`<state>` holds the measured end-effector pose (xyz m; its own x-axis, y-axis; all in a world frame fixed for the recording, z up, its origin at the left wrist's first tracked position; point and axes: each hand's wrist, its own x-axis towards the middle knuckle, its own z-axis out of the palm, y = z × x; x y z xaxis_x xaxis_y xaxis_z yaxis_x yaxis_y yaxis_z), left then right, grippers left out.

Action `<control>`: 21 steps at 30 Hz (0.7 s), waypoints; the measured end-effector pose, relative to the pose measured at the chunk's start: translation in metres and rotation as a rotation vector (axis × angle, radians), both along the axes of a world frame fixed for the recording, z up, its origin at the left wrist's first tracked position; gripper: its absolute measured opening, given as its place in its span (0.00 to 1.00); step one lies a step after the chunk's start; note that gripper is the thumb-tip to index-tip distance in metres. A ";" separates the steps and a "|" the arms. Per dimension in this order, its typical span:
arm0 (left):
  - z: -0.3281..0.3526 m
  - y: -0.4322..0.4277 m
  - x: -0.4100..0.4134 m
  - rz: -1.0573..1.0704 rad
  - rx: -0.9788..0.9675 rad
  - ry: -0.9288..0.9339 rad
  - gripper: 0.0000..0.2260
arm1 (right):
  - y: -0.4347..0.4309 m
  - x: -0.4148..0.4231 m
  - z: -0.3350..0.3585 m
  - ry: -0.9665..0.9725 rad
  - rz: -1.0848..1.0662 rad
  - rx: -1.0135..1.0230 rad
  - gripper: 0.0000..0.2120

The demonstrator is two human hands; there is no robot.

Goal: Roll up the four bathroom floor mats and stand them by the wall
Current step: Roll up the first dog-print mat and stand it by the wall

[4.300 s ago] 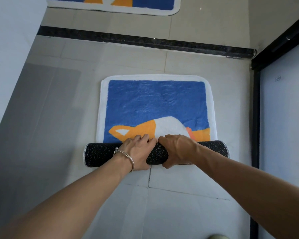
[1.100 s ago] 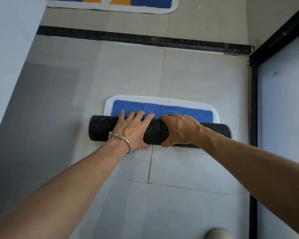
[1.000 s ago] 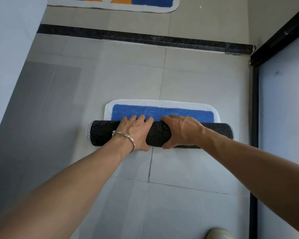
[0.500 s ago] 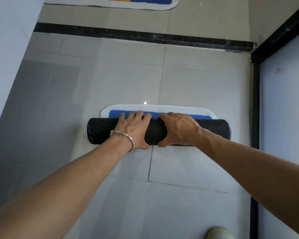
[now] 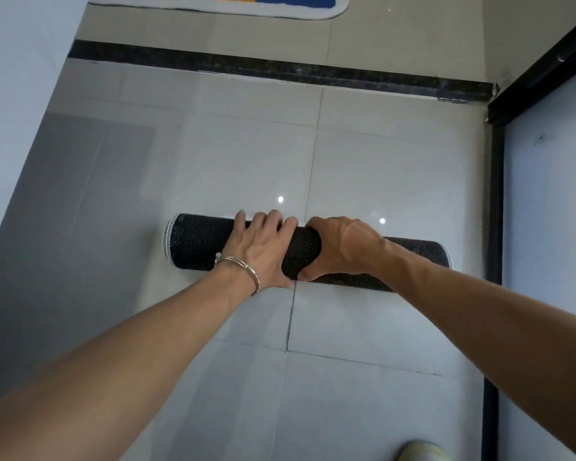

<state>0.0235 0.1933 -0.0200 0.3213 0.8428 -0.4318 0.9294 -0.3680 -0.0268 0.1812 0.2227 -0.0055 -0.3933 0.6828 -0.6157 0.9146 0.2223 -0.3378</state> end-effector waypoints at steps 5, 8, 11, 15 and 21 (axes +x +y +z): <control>0.005 0.015 0.002 0.034 -0.103 -0.010 0.31 | -0.018 -0.002 -0.008 -0.007 0.130 0.362 0.37; 0.016 0.029 0.000 0.135 -0.253 -0.088 0.28 | -0.022 -0.002 -0.014 -0.106 0.226 0.465 0.44; 0.014 0.027 -0.002 0.172 -0.300 -0.129 0.29 | -0.024 -0.005 -0.019 -0.163 0.266 0.454 0.42; 0.008 0.023 -0.009 0.065 -0.137 -0.107 0.40 | 0.005 -0.007 -0.007 -0.094 0.150 0.213 0.34; -0.007 0.014 -0.006 -0.079 0.081 0.027 0.37 | -0.012 -0.002 -0.008 0.000 0.046 0.252 0.38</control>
